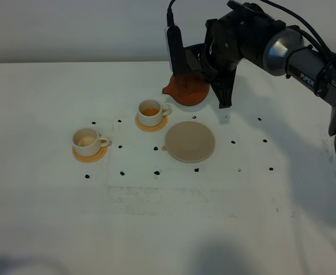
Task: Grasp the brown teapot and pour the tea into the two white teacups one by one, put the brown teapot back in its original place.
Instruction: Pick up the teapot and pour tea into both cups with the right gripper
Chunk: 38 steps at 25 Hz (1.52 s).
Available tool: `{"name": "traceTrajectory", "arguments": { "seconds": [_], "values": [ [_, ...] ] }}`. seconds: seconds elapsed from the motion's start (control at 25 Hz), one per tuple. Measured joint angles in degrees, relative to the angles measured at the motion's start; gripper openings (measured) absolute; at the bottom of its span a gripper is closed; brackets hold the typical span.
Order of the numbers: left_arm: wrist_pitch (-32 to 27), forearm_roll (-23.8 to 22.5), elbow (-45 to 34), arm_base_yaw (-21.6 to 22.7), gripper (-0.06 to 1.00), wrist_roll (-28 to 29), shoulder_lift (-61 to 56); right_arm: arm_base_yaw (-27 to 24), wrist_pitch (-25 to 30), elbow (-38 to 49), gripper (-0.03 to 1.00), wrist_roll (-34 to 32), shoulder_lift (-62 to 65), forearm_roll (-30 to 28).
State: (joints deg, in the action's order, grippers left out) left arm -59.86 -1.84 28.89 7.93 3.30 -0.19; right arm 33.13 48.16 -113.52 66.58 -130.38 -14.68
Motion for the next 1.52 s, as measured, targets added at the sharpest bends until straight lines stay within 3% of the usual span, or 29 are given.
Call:
{"name": "traceTrajectory", "arguments": {
  "seconds": [1.52],
  "values": [
    [0.0,0.0,0.0,0.0,0.67,0.0,0.0,2.1,-0.4,0.0,0.09,0.4,0.0,-5.2]
  ]
}}
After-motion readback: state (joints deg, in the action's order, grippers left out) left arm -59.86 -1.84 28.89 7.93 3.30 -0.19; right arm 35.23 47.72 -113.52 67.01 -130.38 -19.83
